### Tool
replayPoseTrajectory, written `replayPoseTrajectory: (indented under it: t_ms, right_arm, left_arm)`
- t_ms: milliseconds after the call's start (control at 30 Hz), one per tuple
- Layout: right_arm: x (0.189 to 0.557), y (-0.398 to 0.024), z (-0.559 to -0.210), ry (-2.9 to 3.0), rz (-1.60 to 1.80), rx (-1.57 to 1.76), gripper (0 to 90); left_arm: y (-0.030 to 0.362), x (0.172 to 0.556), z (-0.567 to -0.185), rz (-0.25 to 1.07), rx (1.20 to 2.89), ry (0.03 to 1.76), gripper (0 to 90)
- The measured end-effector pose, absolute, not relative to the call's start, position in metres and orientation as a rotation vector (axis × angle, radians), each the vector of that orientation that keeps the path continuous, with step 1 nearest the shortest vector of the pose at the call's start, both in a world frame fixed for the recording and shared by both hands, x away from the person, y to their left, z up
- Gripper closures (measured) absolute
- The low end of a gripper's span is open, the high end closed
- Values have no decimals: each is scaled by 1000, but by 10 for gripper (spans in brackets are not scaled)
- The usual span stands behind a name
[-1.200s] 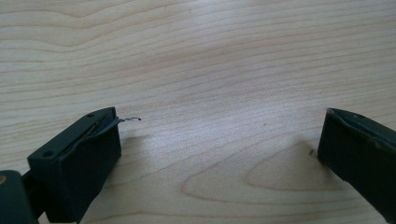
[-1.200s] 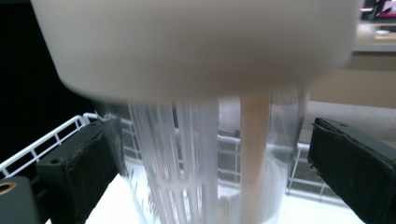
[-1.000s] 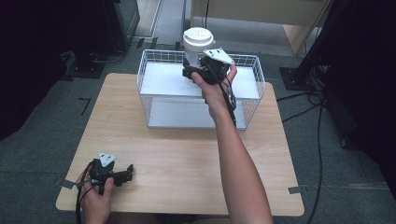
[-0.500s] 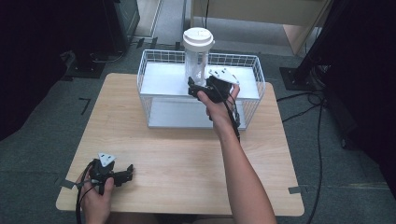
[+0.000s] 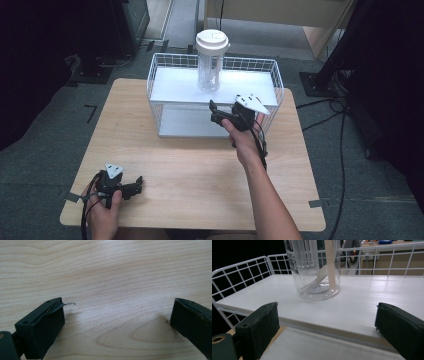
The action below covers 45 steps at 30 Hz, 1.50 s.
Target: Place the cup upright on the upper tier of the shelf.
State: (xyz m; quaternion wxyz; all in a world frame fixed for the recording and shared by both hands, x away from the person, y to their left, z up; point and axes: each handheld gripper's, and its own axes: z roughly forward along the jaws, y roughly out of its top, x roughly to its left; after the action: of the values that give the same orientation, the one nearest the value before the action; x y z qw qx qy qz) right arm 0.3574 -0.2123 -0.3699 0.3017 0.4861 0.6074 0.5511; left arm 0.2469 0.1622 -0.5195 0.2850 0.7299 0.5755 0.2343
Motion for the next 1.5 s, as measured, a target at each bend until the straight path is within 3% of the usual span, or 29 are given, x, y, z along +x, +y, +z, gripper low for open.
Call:
replayPoseTrajectory:
  t_ms: [500,1500]
  right_arm:
    - [304,-241,-401,1634,1425,1285,67]
    - [244,-334,-464,1535,1246,1515,70]
  left_arm:
    - [162,247,-520,626,1951,1539,0]
    - [162,247,-519,623,1952,1541,0]
